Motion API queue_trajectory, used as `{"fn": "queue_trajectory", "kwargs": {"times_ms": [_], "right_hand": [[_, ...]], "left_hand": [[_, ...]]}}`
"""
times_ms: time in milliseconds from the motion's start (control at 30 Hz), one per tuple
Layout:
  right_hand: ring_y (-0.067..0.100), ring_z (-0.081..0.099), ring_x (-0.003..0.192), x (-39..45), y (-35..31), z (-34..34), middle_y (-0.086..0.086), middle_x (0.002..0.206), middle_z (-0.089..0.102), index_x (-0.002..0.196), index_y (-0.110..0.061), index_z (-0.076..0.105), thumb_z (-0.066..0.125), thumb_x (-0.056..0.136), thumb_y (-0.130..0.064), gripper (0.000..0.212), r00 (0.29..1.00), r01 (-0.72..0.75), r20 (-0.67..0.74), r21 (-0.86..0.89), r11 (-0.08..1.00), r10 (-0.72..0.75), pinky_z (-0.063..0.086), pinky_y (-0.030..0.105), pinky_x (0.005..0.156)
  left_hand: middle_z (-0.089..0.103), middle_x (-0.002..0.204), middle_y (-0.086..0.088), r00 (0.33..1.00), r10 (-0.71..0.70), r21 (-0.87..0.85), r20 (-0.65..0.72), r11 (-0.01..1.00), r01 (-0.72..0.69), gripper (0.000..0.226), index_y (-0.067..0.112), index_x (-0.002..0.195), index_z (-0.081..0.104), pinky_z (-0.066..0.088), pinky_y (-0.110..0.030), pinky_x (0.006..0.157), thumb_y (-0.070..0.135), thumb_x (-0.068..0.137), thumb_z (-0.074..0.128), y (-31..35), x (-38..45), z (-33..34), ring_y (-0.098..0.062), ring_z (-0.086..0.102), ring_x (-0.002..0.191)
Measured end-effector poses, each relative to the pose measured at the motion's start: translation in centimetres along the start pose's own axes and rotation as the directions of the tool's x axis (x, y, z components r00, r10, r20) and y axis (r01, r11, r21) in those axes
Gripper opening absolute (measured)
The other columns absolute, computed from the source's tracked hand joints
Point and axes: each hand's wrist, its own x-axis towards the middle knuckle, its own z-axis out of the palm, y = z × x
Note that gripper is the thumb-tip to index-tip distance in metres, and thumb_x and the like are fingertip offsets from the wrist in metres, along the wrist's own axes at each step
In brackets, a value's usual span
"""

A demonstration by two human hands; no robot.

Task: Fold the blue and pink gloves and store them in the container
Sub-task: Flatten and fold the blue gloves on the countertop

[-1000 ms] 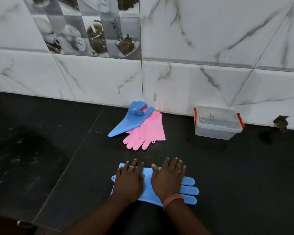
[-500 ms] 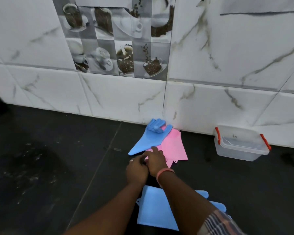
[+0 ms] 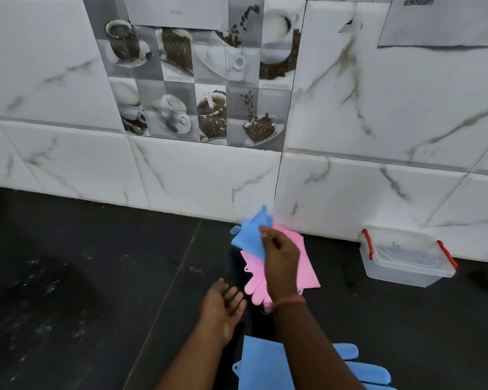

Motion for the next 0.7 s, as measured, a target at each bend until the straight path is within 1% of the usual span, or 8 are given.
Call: {"fn": "queue_trajectory", "kwargs": {"times_ms": [100, 167, 233, 333, 433, 500, 600, 700], "right_hand": [[0.014, 0.065, 0.074, -2.3, -2.2, -3.7, 0.002, 0.083, 0.074, 0.082, -0.007, 0.075, 0.06, 0.085, 0.003, 0.018, 0.982, -0.004, 0.188, 0.201, 0.98, -0.035, 0.053, 0.02, 0.066], [0.022, 0.057, 0.062, -4.1, -2.2, -6.1, 0.014, 0.073, 0.067, 0.075, -0.006, 0.069, 0.056, 0.08, -0.002, 0.015, 0.891, -0.221, 0.447, 0.264, 0.939, 0.084, 0.048, 0.024, 0.054], [0.023, 0.05, 0.055, -5.4, -1.4, -8.9, 0.022, 0.07, 0.064, 0.077, -0.006, 0.065, 0.052, 0.08, -0.006, 0.013, 0.81, -0.328, 0.559, 0.18, 0.927, 0.178, 0.039, 0.026, 0.05], [0.027, 0.053, 0.059, -6.0, 0.1, -12.6, 0.026, 0.079, 0.069, 0.087, -0.003, 0.067, 0.057, 0.09, -0.012, 0.014, 0.885, -0.303, 0.403, 0.114, 0.946, 0.235, 0.043, 0.028, 0.051], [0.029, 0.061, 0.072, -5.6, -0.1, -15.0, 0.023, 0.094, 0.071, 0.103, -0.006, 0.066, 0.069, 0.09, -0.029, 0.027, 0.937, -0.303, 0.219, 0.126, 0.945, 0.271, 0.054, 0.034, 0.06], [0.03, 0.068, 0.092, -5.9, -0.5, -15.7, 0.017, 0.112, 0.068, 0.124, -0.018, 0.058, 0.076, 0.083, -0.04, 0.049, 0.883, -0.4, 0.325, 0.139, 0.906, 0.339, 0.059, 0.047, 0.077], [0.026, 0.063, 0.122, -7.4, -0.7, -15.8, 0.002, 0.134, 0.064, 0.143, -0.035, 0.045, 0.079, 0.082, -0.045, 0.07, 0.85, -0.352, 0.466, 0.155, 0.923, 0.246, 0.057, 0.054, 0.088], [0.034, 0.061, 0.124, -8.3, -0.8, -16.5, 0.014, 0.137, 0.062, 0.143, -0.027, 0.051, 0.064, 0.093, -0.049, 0.057, 0.908, -0.37, 0.334, 0.362, 0.856, 0.252, 0.053, 0.059, 0.093]], "left_hand": [[0.065, 0.127, -0.027, 0.942, -0.114, -0.118, 0.316, 0.98, 0.159, 0.082, -0.002, 0.127, 0.057, 0.056, -0.051, 0.09, 0.067, 0.083, 0.069, 1.2, -1.4, 1.6, -0.039, 0.065, 0.12], [0.071, 0.114, -0.02, 0.906, -0.053, -0.057, 0.421, 0.995, 0.085, 0.07, 0.005, 0.118, 0.064, 0.059, -0.046, 0.086, 0.068, 0.087, 0.061, 1.6, -2.5, 2.5, -0.032, 0.072, 0.104], [0.074, 0.097, -0.012, 0.916, -0.038, 0.041, 0.398, 0.999, 0.024, 0.046, 0.008, 0.117, 0.064, 0.06, -0.039, 0.079, 0.049, 0.099, 0.053, 0.9, -3.3, 3.6, -0.025, 0.074, 0.083], [0.061, 0.123, -0.027, 0.844, -0.122, 0.167, 0.523, 0.985, 0.039, 0.06, -0.003, 0.144, 0.051, 0.042, -0.053, 0.105, 0.022, 0.09, 0.056, -1.4, -4.2, 3.4, -0.041, 0.062, 0.1], [0.058, 0.133, -0.032, 0.761, -0.143, 0.308, 0.633, 0.948, -0.078, 0.064, 0.004, 0.144, 0.054, 0.039, -0.062, 0.105, 0.014, 0.081, 0.052, -3.0, -4.9, 3.9, -0.048, 0.054, 0.112], [0.066, 0.127, -0.024, 0.722, -0.11, 0.451, 0.683, 0.841, -0.299, 0.058, 0.018, 0.141, 0.059, 0.043, -0.056, 0.097, 0.019, 0.083, 0.054, -4.3, -5.6, 4.8, -0.04, 0.057, 0.11], [0.066, 0.138, 0.014, 0.64, -0.258, 0.637, 0.724, 0.606, -0.476, 0.055, 0.046, 0.141, 0.057, 0.047, -0.038, 0.11, 0.058, 0.088, 0.064, -6.4, -7.3, 5.8, -0.009, 0.061, 0.127], [0.063, 0.144, 0.004, 0.624, -0.221, 0.558, 0.749, 0.718, -0.416, 0.065, 0.024, 0.144, 0.058, 0.042, -0.042, 0.117, 0.017, 0.08, 0.06, -6.9, -6.6, 5.5, -0.018, 0.058, 0.135]]}}
